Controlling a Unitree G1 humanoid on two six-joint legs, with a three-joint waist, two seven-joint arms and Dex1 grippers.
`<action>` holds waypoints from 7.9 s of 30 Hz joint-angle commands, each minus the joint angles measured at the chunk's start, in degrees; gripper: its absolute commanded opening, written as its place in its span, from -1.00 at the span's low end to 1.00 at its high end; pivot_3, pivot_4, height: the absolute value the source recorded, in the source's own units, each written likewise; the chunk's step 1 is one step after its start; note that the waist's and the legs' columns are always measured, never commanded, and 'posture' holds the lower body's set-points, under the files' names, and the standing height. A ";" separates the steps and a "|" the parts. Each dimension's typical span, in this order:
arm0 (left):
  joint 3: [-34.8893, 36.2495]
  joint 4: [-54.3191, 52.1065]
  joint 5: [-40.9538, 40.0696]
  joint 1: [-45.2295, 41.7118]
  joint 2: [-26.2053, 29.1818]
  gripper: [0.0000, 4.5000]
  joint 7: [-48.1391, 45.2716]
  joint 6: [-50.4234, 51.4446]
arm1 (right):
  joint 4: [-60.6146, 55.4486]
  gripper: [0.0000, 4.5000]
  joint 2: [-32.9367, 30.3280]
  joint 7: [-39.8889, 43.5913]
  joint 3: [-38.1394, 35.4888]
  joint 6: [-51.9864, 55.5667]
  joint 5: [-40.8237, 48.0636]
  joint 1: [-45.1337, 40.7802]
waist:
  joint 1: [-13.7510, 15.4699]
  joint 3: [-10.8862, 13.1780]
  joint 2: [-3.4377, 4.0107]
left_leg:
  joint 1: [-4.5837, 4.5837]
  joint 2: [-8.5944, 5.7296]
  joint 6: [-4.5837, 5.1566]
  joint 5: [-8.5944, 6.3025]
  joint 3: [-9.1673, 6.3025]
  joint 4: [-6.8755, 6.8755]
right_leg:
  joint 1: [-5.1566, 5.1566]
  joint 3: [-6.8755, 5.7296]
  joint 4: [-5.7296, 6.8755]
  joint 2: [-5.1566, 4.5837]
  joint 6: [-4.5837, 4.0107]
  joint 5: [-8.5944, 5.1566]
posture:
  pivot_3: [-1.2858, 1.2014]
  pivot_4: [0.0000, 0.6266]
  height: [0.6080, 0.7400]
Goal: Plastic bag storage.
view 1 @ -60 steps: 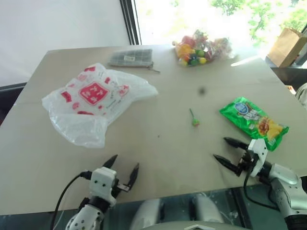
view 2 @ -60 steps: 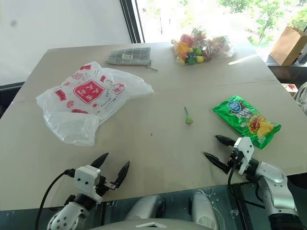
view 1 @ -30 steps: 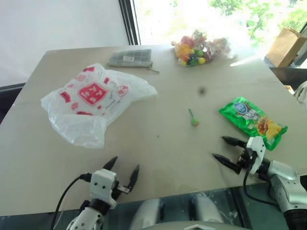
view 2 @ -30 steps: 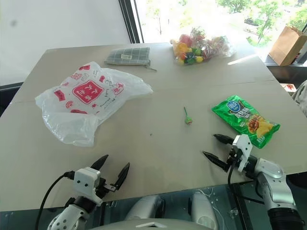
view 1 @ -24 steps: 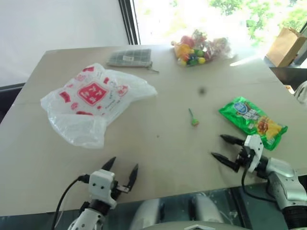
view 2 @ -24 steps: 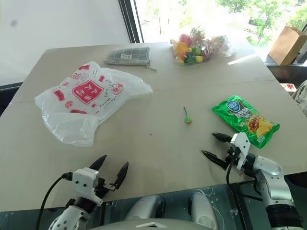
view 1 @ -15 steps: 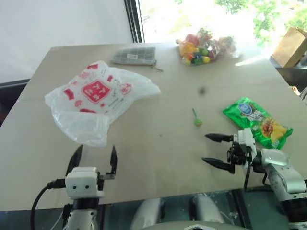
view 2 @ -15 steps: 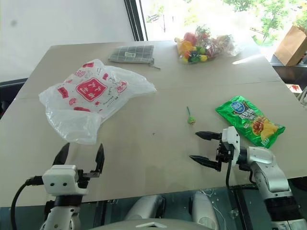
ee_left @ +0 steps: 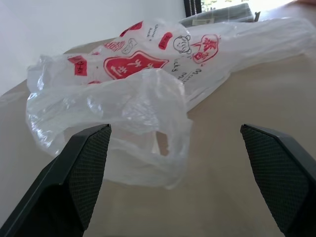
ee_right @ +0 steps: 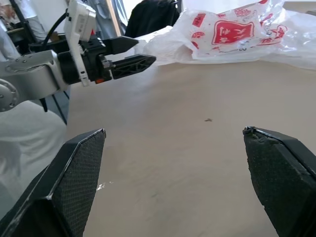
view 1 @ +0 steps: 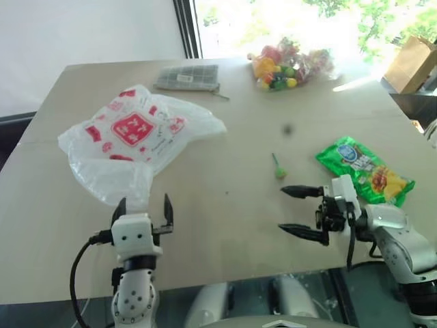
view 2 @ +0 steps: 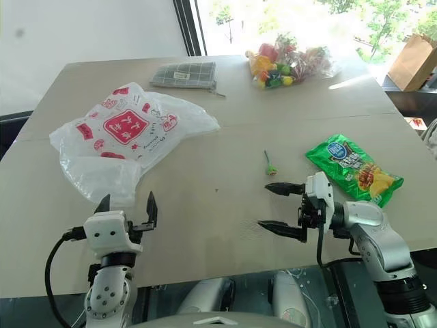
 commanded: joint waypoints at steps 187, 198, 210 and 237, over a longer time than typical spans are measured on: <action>-11.73 -4.86 -23.13 -5.88 13.64 -1.00 -24.53 -2.85 | 70.31 -0.67 39.69 -34.69 -7.50 -23.35 -14.97 -58.31 | -3.45 0.02 0.24 | -0.76 -0.15 -0.39 0.25 -0.07 0.46 | -1.26 0.19 1.19 0.16 -0.05 0.01 | 0.03 -0.52 1.00; -8.09 -3.87 -28.42 -8.60 12.71 -1.00 -23.47 -0.96 | 54.75 -0.67 34.36 -31.36 -3.88 -8.37 -16.32 -51.24 | -3.51 0.01 0.28 | -0.78 -0.10 -0.41 0.27 0.09 0.66 | -1.41 0.31 1.54 0.19 -0.06 0.01 | 0.03 -0.52 1.00; -6.78 -2.55 -30.72 -11.79 12.41 -1.00 -23.23 1.53 | 44.49 0.97 28.53 -23.88 2.98 6.39 -18.90 -46.19 | -3.19 0.01 0.29 | -0.87 -0.13 -0.41 0.27 0.05 0.77 | -1.42 0.28 1.54 0.16 -0.06 0.01 | 0.03 -0.52 1.00; -11.43 1.69 -26.10 -13.81 11.46 -1.00 -23.86 1.08 | 6.65 0.97 -9.37 -38.90 -10.53 -13.91 -44.82 7.29 | -0.32 -0.11 0.33 | -0.71 -0.10 -0.39 0.25 0.08 0.86 | -1.12 0.37 1.50 0.14 -0.04 0.01 | 0.03 -0.52 1.00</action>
